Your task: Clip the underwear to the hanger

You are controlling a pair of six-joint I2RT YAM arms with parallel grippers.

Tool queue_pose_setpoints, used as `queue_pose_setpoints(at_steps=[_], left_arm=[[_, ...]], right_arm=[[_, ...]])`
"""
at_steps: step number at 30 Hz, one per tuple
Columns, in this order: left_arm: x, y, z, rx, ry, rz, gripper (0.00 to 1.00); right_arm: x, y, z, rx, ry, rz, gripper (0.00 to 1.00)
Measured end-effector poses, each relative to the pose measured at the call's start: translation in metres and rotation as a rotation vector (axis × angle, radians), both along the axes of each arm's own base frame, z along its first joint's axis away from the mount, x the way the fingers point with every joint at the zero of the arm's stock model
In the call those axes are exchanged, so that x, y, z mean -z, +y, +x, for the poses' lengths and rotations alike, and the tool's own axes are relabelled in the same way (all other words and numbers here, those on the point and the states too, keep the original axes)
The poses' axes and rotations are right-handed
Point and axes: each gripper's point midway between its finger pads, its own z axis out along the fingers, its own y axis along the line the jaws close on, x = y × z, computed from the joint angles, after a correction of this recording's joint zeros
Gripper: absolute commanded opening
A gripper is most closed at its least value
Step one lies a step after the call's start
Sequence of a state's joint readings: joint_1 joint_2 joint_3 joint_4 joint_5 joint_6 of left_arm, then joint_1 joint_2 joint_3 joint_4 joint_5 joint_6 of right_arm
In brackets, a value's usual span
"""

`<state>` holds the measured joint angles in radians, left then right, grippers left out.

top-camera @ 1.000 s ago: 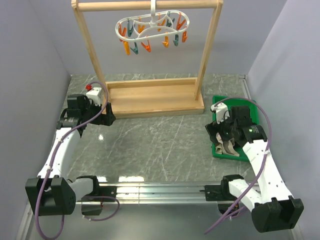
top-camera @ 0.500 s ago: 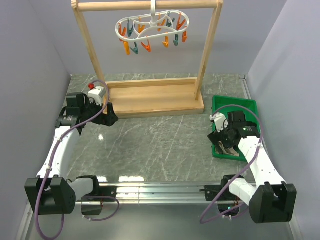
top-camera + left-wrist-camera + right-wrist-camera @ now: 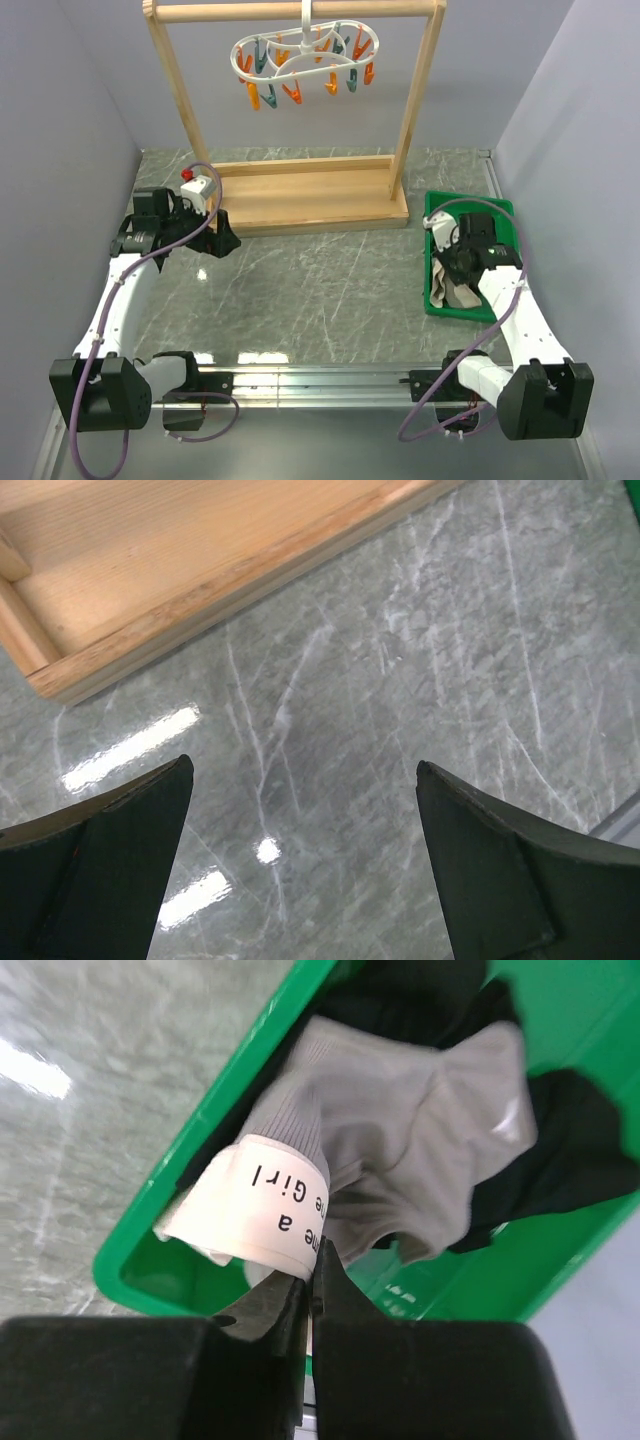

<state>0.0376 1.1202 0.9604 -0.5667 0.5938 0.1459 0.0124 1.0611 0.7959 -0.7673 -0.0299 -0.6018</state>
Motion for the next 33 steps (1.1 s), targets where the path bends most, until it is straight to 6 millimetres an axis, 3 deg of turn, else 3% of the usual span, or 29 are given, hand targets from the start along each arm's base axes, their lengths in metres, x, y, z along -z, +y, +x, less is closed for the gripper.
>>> queue_pose_setpoints(at_steps=[4,8,15,18,23,29,33], left_arm=[[-0.007,-0.008,-0.007,0.054,-0.011,-0.028,0.99],[-0.023,-0.021,-0.017,0.138,-0.067,-0.067,0.99],[-0.062,-0.040,-0.050,0.299,-0.312,-0.096,0.99],[-0.066,-0.046,-0.065,0.379,-0.419,-0.077,0.99],[-0.055,-0.060,-0.081,0.484,-0.532,-0.045,0.99],[-0.039,-0.089,-0.091,0.594,-0.728,0.037,0.98],[-0.028,-0.121,-0.101,0.682,-0.916,0.105,0.93]], right_arm=[[-0.037,0.009,0.016,-0.019,-0.077,0.045,0.00],[-0.089,0.025,0.035,-0.049,-0.202,0.130,0.00],[-0.150,0.063,0.048,-0.131,-0.310,0.332,0.00],[-0.161,0.082,0.050,-0.175,-0.308,0.428,0.00],[-0.160,0.114,0.051,-0.219,-0.244,0.596,0.00],[-0.167,0.149,0.061,-0.241,-0.214,0.777,0.00],[-0.176,0.176,0.064,-0.256,-0.179,0.898,0.00]])
